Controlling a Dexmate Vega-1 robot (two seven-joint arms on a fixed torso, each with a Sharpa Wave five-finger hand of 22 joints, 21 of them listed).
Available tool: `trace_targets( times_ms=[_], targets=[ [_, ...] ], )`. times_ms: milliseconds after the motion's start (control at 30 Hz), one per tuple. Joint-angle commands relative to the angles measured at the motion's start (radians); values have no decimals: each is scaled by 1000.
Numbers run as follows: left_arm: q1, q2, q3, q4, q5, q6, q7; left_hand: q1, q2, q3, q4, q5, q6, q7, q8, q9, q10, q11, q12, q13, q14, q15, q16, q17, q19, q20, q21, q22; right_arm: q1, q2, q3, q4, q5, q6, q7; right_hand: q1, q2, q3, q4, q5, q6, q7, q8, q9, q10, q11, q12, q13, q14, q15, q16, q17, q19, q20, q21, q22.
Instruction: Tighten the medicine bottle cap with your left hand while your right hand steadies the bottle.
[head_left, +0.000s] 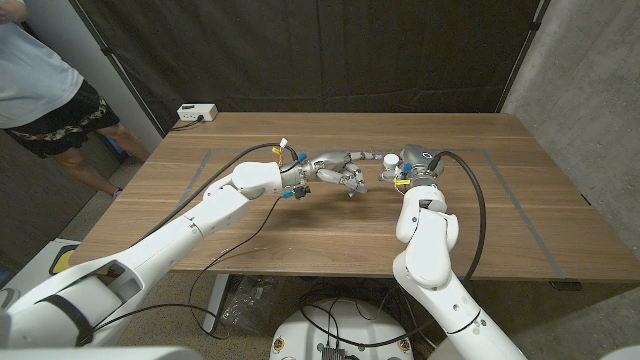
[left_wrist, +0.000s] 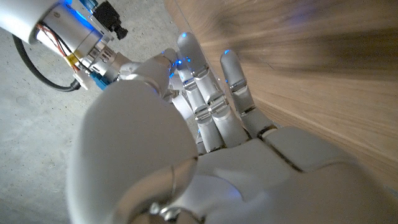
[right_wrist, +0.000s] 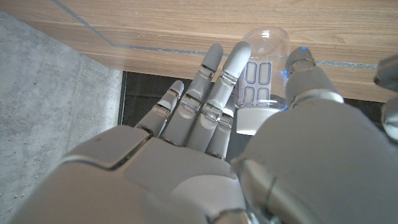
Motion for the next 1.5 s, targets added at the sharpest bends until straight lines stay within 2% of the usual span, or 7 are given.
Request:
trace_targets(
  times_ms=[33,367,433,633,867,1200,1500],
  targets=[
    [143,96,-132,-196,-14,110,257,-4,8,-5,1,0,16,-21,13,4,24,-38,4,242,-3,1,-4,5,2,-97,5,2,0,-93,78,-3,156,85,-23,189,207,20,25,5,151,-147,4,4,2,-3,-2,5,3,-38,2,3,5,-74,4,4],
    [219,92,-202,-221,-120,126,338,-130,31,-21,74,-7,78,-45,21,7,-36,-46,-60,178,-50,17,-95,-104,-35,-73,-25,-7,-45,-137,113,60,406,166,-266,168,210,19,37,5,142,-150,2,5,-16,-6,-21,-10,-6,-31,-5,-2,9,-63,6,4],
    [211,75,-205,-186,-184,117,287,-239,37,-4,138,-10,164,-47,37,7,-88,-6,-116,120,-136,75,-184,-193,-67,-26,-92,-16,-41,-155,110,75,463,193,-289,162,214,12,38,3,136,-152,1,5,-27,-7,-34,-23,27,-35,15,6,41,-46,19,5],
    [216,89,-215,-219,-152,152,350,-323,32,51,179,-14,238,-37,34,5,-211,14,-227,43,-244,107,-265,-295,-49,5,-180,-15,-16,-226,79,105,577,269,-332,171,219,4,31,5,128,-151,-2,6,-30,-4,-54,-46,64,-33,28,13,85,-16,36,9],
    [238,109,-254,-259,-156,162,398,-449,15,93,233,-46,284,-37,26,5,-462,69,-421,-27,-529,180,-290,-381,-254,124,-402,-16,20,-303,0,75,580,294,-343,143,214,5,42,5,129,-158,-2,7,-34,-9,-62,-52,-23,-17,-24,-16,49,47,19,8],
    [257,131,-287,-233,-181,97,361,-511,24,112,221,-92,262,-57,10,5,-685,81,-540,-65,-896,230,-297,-478,-455,220,-601,-10,77,-323,-153,80,456,233,-270,116,211,9,49,5,108,-161,-8,8,-41,-14,-65,-52,-87,-12,-40,-34,-21,30,-7,7],
    [253,111,-279,-209,-235,107,331,-525,25,108,225,-98,267,-54,13,5,-704,84,-539,-68,-919,239,-291,-487,-479,221,-622,-10,94,-354,-188,107,398,236,-246,82,200,6,57,5,57,-164,-24,9,-89,-18,-88,-62,-143,-2,-40,-40,-47,36,-10,6]
  ],
)
